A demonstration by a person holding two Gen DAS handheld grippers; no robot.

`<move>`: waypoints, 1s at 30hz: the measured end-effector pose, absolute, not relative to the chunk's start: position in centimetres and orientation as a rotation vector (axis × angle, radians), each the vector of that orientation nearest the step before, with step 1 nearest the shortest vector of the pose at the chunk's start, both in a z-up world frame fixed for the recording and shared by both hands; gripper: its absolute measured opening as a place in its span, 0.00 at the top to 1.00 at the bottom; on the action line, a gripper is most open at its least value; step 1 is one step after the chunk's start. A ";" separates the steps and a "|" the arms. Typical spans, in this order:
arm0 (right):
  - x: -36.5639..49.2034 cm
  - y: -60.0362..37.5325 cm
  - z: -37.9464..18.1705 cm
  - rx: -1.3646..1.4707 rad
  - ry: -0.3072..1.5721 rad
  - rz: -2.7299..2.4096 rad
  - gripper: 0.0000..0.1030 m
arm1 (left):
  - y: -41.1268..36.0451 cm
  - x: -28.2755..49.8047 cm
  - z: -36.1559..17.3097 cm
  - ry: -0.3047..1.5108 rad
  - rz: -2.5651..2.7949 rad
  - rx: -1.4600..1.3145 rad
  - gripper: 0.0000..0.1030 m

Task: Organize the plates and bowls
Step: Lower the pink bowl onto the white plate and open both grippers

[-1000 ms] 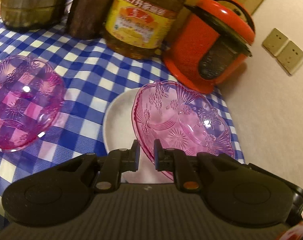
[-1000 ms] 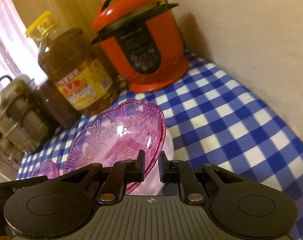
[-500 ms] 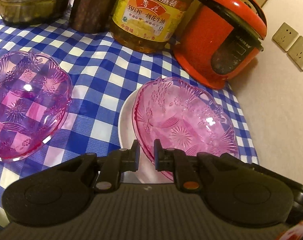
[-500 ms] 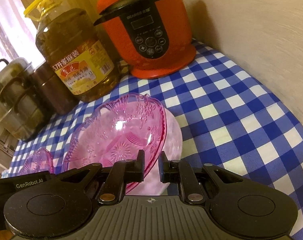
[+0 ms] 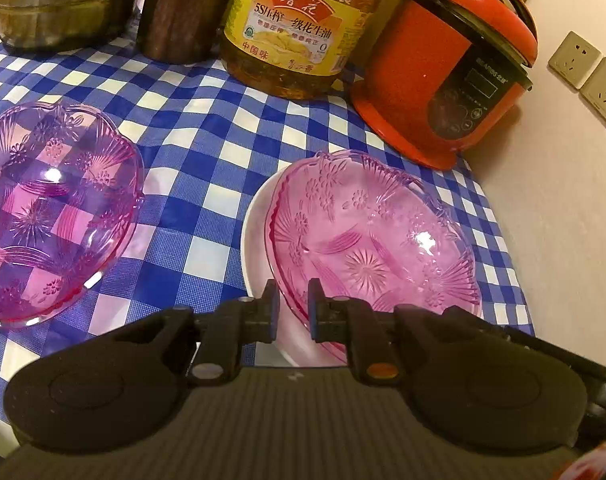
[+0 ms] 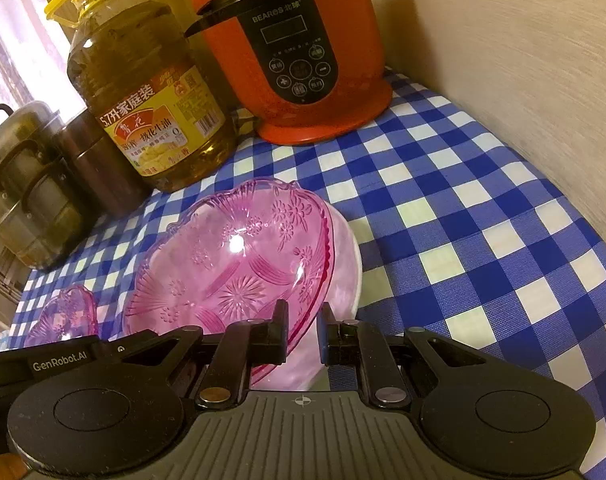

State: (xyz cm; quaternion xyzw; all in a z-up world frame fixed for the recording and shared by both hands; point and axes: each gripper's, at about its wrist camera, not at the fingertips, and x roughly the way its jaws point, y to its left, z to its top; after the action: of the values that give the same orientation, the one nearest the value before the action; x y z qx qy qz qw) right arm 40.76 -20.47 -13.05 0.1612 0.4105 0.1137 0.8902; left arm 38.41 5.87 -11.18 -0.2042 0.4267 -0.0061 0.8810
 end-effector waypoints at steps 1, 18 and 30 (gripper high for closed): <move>40.8 -20.5 -13.1 0.334 0.853 0.236 0.86 | 5.9 38.4 -11.2 0.889 -0.014 -0.424 0.87; 39.8 -21.4 -11.2 0.371 0.741 0.240 0.48 | 6.4 37.3 -9.8 0.826 0.008 -0.421 0.77; 38.3 -21.4 -9.7 0.364 0.751 0.228 0.48 | 6.5 35.7 -7.9 0.788 0.010 -0.383 0.75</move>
State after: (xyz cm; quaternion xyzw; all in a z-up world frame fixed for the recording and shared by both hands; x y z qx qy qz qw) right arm 38.33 -21.40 -9.72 0.1762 0.3641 0.1104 0.9078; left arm 35.73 6.55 -7.86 -0.1855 0.3817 0.0050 0.9055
